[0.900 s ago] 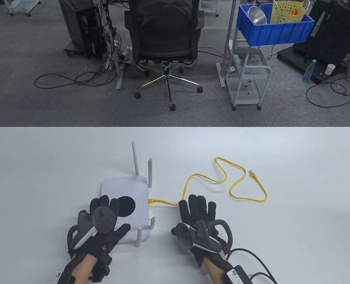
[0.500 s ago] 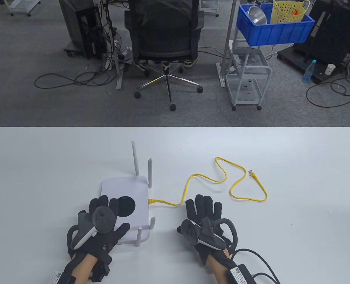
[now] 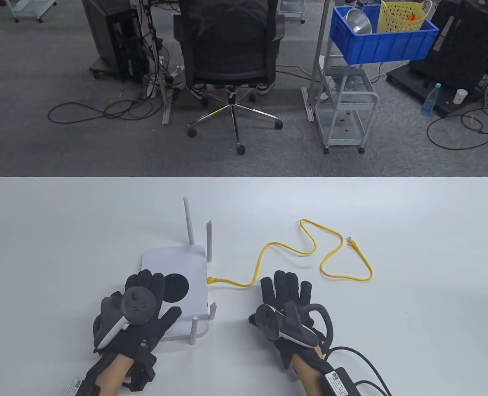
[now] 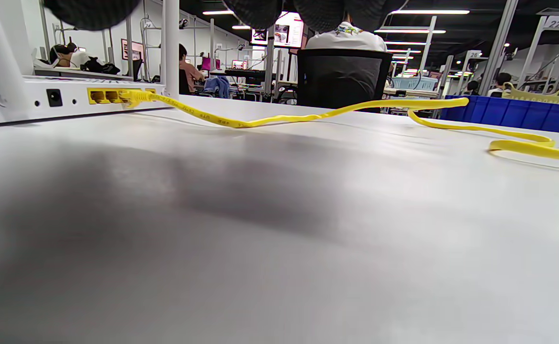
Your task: Remove ethernet cable from router with right hand
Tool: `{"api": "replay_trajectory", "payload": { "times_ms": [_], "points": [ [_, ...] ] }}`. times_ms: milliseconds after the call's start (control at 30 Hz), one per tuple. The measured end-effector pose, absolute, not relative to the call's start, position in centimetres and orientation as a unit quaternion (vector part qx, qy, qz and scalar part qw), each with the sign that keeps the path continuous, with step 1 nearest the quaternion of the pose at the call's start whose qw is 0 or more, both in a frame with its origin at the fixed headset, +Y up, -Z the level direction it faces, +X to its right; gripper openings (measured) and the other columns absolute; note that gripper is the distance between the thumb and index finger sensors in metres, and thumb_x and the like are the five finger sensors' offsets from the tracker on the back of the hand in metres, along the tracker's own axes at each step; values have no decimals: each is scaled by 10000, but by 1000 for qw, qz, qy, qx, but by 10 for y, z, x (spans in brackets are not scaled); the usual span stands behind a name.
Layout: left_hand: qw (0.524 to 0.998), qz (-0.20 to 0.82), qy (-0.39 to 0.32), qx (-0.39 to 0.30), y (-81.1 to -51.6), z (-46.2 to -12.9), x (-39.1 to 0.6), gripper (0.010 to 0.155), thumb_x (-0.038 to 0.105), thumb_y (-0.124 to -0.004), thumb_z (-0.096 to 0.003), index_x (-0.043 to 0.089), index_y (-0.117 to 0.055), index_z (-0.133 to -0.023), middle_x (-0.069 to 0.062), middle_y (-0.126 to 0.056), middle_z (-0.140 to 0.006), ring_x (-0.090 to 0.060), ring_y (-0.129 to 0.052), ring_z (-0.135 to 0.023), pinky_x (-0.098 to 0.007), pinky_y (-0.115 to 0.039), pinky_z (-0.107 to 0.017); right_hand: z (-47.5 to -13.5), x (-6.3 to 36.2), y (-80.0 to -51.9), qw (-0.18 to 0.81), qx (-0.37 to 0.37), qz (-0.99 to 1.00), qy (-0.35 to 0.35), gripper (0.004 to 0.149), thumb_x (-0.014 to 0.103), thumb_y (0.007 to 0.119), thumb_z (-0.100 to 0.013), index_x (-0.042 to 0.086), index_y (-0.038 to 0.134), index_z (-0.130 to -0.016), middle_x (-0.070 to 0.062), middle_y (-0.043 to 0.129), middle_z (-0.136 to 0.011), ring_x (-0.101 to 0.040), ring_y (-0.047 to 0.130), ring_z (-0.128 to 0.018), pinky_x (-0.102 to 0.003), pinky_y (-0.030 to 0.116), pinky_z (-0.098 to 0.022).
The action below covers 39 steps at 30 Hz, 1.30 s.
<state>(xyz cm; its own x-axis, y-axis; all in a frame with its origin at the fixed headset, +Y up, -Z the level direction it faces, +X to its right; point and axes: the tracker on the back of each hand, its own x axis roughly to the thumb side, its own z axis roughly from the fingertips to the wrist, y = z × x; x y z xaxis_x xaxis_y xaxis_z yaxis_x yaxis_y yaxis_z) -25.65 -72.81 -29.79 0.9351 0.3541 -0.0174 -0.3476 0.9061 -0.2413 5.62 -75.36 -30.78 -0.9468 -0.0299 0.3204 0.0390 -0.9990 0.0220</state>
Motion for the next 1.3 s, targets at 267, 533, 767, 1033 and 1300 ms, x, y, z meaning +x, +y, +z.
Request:
{"api": "replay_trajectory", "payload": {
  "times_ms": [267, 533, 767, 1033, 1300],
  "points": [
    [931, 359, -70, -22, -707, -289, -268, 864, 658, -580, -458, 225, -270, -1138, -164, -153, -1245, -434, -148, -1151, -740, -105, -716, -306, 57, -750, 14, -161, -987, -9, 910, 596, 551, -494, 37, 277, -1158, -369, 270, -1178, -611, 329, -1047, -759, 270, -690],
    [884, 400, -235, -49, -699, -280, -248, 984, 728, -595, -464, 177, -124, -1129, -217, -56, -1235, -491, -35, -1118, -759, -48, -649, -308, 58, -753, 21, -156, -987, -19, 913, 595, 551, -494, 26, 284, -1156, -376, 277, -1174, -615, 340, -1043, -760, 273, -688],
    [943, 209, -210, -151, -737, -283, -210, 1038, 722, -636, -468, 133, -49, -1089, -251, -36, -1207, -517, -37, -1095, -767, -69, -649, -308, 59, -752, 18, -154, -988, -20, 914, 595, 551, -494, 23, 284, -1155, -377, 277, -1174, -618, 340, -1042, -760, 273, -687],
    [958, 124, -104, -235, -791, -298, -195, 935, 668, -628, -483, 236, -88, -1112, -99, 56, -1195, -342, 127, -1077, -693, 78, -661, -309, 59, -753, 19, -154, -987, -29, 915, 595, 553, -494, 20, 286, -1155, -380, 280, -1173, -619, 343, -1041, -761, 275, -687],
    [968, 119, -75, -206, -793, -300, -187, 753, 611, -588, -530, 413, -166, -1121, -60, 17, -1222, -322, 70, -1124, -694, 69, -699, -308, 60, -751, 13, -154, -987, -33, 917, 594, 553, -496, 12, 285, -1153, -383, 282, -1170, -621, 347, -1039, -762, 279, -685]
  ]
}}
